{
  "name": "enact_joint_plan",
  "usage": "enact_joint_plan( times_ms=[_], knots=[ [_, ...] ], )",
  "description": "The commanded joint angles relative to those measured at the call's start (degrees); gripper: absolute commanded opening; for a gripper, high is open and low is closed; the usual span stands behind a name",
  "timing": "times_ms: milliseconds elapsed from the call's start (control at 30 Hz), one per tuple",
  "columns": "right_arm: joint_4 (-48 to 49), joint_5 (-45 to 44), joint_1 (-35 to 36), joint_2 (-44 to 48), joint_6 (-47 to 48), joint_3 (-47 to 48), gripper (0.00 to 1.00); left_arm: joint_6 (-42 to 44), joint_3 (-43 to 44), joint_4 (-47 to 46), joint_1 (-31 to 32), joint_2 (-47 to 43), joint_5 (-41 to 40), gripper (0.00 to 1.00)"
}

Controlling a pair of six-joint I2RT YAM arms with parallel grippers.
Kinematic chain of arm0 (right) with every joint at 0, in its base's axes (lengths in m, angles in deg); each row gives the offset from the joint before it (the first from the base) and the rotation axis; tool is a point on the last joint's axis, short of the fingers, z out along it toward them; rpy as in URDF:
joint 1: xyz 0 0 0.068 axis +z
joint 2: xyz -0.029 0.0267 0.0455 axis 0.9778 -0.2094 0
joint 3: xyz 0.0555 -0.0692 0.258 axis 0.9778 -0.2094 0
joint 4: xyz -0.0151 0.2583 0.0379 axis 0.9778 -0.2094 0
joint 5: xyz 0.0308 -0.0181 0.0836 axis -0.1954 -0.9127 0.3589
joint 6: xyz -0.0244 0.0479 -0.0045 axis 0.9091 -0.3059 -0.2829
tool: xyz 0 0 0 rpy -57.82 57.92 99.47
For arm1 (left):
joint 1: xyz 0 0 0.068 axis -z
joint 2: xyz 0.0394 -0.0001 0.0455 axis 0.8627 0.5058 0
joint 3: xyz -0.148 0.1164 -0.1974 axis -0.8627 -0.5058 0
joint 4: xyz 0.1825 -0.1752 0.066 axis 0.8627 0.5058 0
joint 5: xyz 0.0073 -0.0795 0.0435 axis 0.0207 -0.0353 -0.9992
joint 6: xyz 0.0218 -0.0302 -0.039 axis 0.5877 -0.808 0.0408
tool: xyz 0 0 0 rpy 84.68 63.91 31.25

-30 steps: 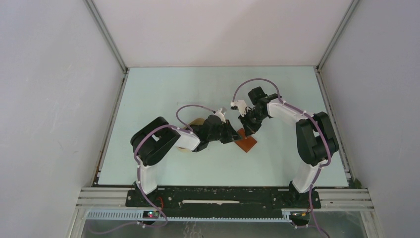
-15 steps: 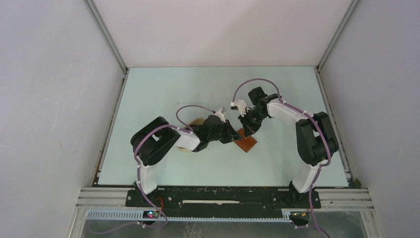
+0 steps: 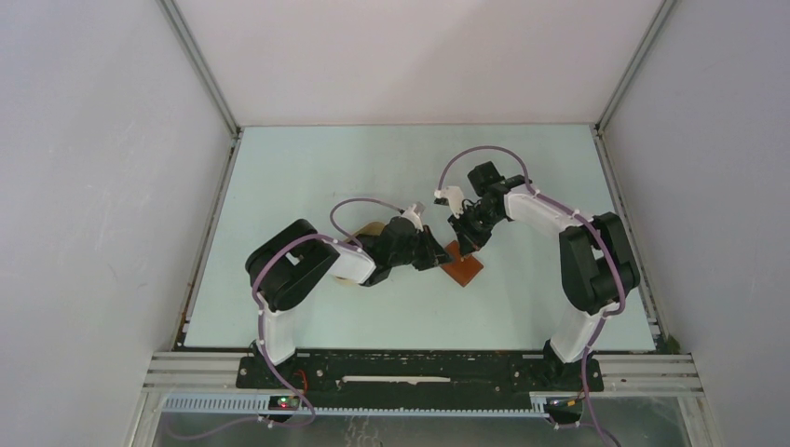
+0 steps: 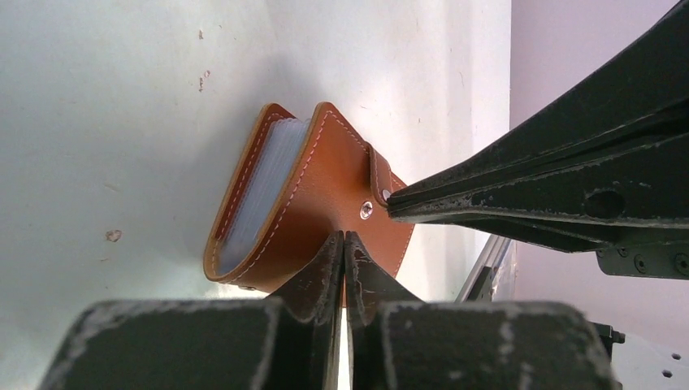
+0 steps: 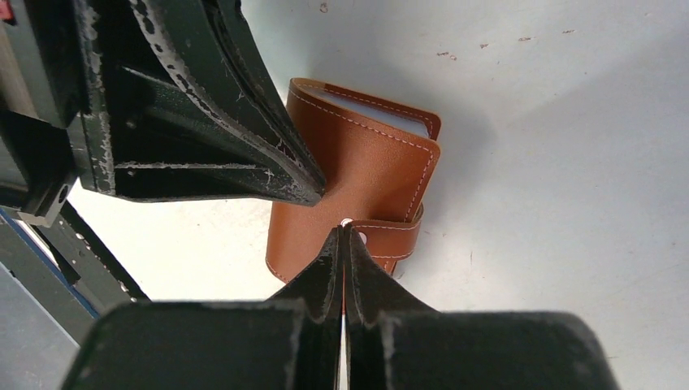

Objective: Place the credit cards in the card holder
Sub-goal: Close the card holder at the center of the board.

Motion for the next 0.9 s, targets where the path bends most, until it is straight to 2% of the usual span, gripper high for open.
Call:
enact_joint_plan(
  times_ms=[0, 567, 867],
  knots=[
    [-2.6, 5.36, 0.61, 2.77, -0.94, 1.51, 0.0, 1.04, -2.54, 3.55, -0.27, -0.01, -2.02, 0.08],
    [-3.75, 5.77, 2.31, -1.32, -1.32, 1.68, 0.0, 1.13, -2.93, 3.16, -0.28, -1.35, -1.87, 0.07],
    [-4.02, 5.62, 2.2, -1.76, -1.69, 1.94, 0.0, 1.91, -5.58, 1.36, -0.29, -6.25, -1.88, 0.13]
  ],
)
